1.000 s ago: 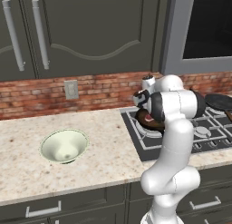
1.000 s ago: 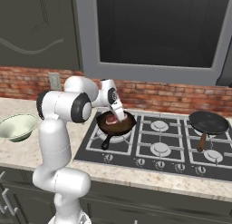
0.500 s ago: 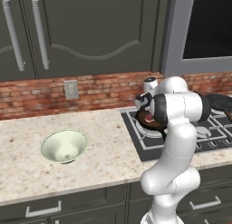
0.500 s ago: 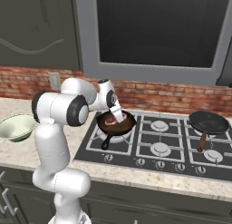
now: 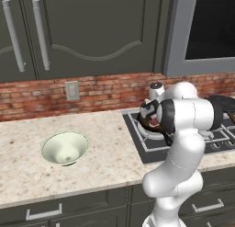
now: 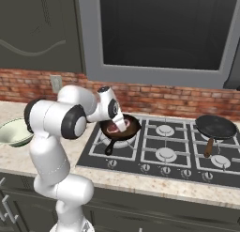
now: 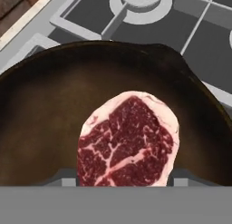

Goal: Place one of the steaks on the plate and the other in the bowl. Then place the bowl in the fridge.

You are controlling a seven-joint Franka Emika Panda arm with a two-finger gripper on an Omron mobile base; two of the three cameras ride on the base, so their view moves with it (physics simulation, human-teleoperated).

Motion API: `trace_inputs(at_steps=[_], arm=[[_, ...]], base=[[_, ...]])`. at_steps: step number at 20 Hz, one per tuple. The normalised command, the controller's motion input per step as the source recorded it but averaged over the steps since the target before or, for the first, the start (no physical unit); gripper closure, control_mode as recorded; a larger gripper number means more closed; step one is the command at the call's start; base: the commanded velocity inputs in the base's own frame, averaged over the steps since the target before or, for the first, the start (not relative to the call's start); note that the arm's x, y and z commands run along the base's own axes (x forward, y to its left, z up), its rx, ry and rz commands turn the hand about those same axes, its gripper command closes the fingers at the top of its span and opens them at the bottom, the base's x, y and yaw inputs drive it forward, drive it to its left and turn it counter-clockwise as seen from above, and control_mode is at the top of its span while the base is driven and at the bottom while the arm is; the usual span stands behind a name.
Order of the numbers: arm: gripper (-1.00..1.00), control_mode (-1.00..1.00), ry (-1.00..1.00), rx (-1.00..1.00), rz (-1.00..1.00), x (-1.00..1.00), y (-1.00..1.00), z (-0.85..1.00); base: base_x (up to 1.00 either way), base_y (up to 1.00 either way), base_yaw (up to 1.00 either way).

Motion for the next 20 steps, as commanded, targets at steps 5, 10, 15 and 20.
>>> trace_inputs(at_steps=[5,10,15,20], arm=[[1.00,-1.00,-0.14,0.00,0.01,-0.06,0.00,0.07],[1.00,-1.00,-0.14,0.00,0.00,0.00,0.00,0.29],[1.00,-1.00,-0.10,0.00,0.05,-0.07,0.00,0.39],[1.00,-1.00,-0.13,0.03,0.02,-0.30,-0.03,0.12]], base=[[0.00,0.00,0.00],[0.00,0.00,0.00],[0.00,0.00,0.00],[0.00,0.00,0.00]])
